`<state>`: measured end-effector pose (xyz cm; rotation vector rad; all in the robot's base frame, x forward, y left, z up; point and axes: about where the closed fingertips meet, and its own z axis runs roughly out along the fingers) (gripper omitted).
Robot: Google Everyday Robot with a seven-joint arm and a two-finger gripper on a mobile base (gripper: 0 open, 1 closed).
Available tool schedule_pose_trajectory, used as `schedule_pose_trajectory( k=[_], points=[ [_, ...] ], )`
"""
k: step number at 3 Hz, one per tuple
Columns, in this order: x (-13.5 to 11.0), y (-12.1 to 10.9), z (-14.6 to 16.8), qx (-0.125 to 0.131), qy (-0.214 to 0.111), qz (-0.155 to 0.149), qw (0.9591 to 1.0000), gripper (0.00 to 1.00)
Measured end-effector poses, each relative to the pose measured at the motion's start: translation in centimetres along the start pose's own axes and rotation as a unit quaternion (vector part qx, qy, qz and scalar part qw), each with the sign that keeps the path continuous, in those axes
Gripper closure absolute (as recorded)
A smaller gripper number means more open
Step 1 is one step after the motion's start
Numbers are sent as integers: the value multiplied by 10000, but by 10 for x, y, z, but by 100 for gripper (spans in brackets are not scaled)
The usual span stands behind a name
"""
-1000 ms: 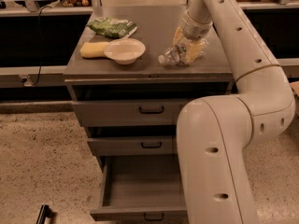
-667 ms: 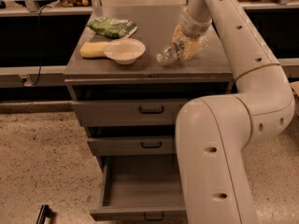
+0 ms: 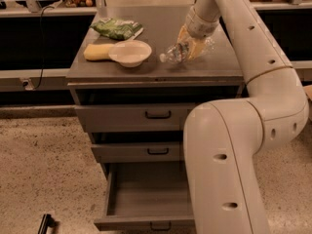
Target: Place water bottle into bottom drawer
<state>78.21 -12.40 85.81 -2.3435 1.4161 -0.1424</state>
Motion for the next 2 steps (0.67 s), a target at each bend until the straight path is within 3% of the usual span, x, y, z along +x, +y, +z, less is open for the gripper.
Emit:
schedule_pose_trajectory(
  k=[1,2],
  points=[
    [4,-5,5,47,117,94,9999,100],
    [5,1,-14,-15,275,589,9979,100]
  ],
)
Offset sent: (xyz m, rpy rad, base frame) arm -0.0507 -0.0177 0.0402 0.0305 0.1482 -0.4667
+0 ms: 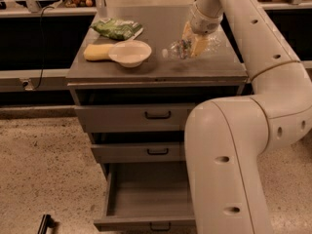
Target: Place water bottle into bottom drawer
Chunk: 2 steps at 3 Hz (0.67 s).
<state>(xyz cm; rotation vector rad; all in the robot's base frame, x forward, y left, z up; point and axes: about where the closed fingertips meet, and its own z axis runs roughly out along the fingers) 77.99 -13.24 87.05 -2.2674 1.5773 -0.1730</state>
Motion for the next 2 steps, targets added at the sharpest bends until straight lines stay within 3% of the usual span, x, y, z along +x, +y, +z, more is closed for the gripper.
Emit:
schedule_pose_trajectory(
  k=[1,2],
  points=[
    [-15,14,-37,-71,-100,896,9959,100],
    [-25,40,-64,64,-764,1860,9796,100]
  ],
)
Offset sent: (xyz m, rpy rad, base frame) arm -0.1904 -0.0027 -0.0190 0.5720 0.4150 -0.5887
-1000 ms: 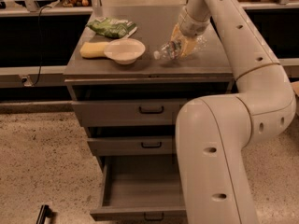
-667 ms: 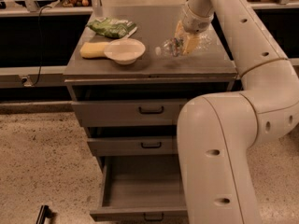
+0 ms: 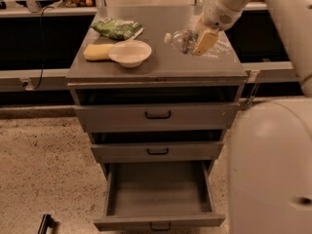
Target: Place water bottle into bottom drawer
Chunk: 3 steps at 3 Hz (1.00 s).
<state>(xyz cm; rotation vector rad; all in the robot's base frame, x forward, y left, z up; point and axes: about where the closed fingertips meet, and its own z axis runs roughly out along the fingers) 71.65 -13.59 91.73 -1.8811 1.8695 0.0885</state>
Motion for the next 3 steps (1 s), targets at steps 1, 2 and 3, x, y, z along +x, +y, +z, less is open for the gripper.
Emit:
schedule_pose_trajectory(
  k=[1,2,3],
  points=[
    [-9,39,-12,-42,-959,693,9930,100],
    [-13,61,13,-359,-1086,709,9909,100],
    [-1,46,29,-399,-1227,988,9867,100]
  ],
)
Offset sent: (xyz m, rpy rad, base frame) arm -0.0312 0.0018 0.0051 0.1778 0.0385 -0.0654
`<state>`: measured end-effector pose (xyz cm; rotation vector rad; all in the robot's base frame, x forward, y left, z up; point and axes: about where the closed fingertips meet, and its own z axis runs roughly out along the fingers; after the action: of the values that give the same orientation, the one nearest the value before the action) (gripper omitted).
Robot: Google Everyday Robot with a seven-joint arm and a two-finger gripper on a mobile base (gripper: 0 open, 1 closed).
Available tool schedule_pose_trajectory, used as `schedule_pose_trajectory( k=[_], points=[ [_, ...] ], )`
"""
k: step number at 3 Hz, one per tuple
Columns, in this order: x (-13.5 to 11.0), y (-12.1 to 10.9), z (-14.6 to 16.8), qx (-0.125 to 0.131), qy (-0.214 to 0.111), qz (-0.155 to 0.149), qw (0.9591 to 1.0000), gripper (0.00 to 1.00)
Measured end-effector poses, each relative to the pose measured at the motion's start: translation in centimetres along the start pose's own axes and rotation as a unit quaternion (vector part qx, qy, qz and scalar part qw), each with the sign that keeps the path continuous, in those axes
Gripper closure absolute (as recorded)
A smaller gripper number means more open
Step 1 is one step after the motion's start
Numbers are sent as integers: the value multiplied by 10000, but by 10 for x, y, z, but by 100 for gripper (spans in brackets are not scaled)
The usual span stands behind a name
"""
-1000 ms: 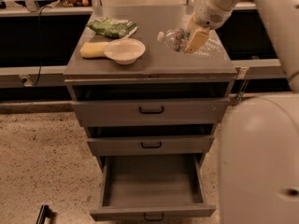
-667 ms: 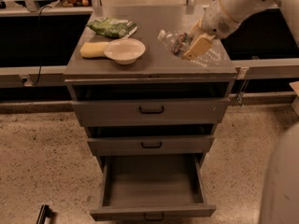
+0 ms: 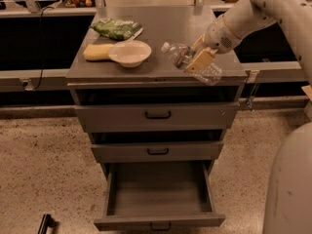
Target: Place water bottle into bottom drawer
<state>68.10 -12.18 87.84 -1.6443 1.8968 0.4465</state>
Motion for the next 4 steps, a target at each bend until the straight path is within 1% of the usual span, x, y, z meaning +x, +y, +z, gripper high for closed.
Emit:
schedule_pose_trajectory(
  k=[1,2,3,4],
  points=[
    [1,-7,-13,348,-324,200,9987,100],
    [-11,32,2,603,-778,449,9941,100],
    [-10,33,4,549,-737,445,9948,100],
    [3,39,39,464,-700,579,9948,100]
  ],
)
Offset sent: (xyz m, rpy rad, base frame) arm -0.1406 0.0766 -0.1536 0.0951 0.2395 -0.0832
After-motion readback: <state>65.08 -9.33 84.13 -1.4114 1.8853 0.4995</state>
